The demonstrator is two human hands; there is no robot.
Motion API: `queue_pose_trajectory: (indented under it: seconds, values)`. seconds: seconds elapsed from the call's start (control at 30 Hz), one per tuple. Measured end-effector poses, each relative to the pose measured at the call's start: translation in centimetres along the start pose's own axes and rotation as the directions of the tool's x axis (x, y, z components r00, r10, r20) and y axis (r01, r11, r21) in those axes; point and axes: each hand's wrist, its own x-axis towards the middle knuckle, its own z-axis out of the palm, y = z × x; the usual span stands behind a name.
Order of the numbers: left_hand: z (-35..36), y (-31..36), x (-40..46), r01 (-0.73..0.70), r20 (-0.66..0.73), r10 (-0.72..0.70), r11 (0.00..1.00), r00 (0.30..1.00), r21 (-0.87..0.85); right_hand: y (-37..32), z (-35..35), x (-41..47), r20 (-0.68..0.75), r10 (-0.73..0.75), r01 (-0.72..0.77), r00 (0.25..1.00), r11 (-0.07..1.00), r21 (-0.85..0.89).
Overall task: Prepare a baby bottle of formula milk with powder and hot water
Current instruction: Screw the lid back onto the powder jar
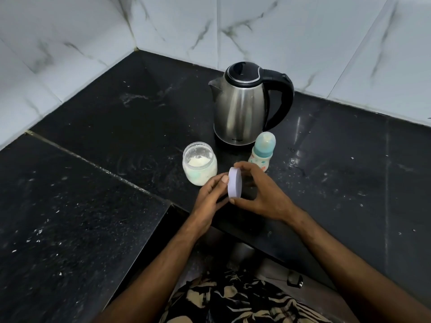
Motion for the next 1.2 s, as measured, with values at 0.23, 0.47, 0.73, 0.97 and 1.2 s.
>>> queue_pose_trajectory:
  seconds: [0.23, 0.47, 0.73, 0.97, 1.2]
  values:
    - [-4.0, -0.8, -0.4, -0.251, -0.317, 0.356, 0.911, 0.879, 0.329, -3.4, -3.5, 5.5, 0.097, -0.126, 0.145, 0.987, 0.963, -0.227]
    - [-6.0, 0.8, 0.5, -0.355, -0.255, 0.618, 0.688, 0.743, 0.633, -5.9, -2.1, 10.9, 0.352, -0.103, 0.251, 0.930, 0.877, -0.409]
    - [-6.1, 2.9, 2.8, -0.357, -0.090, 0.515, 0.700, 0.852, 0.619, -6.2, -0.1, 13.2, 0.410, -0.092, 0.296, 0.907, 0.833, -0.467]
    - [-5.9, 3.1, 3.2, -0.319, -0.111, 0.489, 0.708, 0.865, 0.630, -5.9, 0.4, 13.3, 0.410, -0.069, 0.274, 0.909, 0.840, -0.467]
    - [-5.9, 3.2, 3.1, -0.293, -0.122, 0.471, 0.709, 0.874, 0.642, -6.3, 0.6, 13.0, 0.372, -0.040, 0.249, 0.927, 0.808, -0.535]
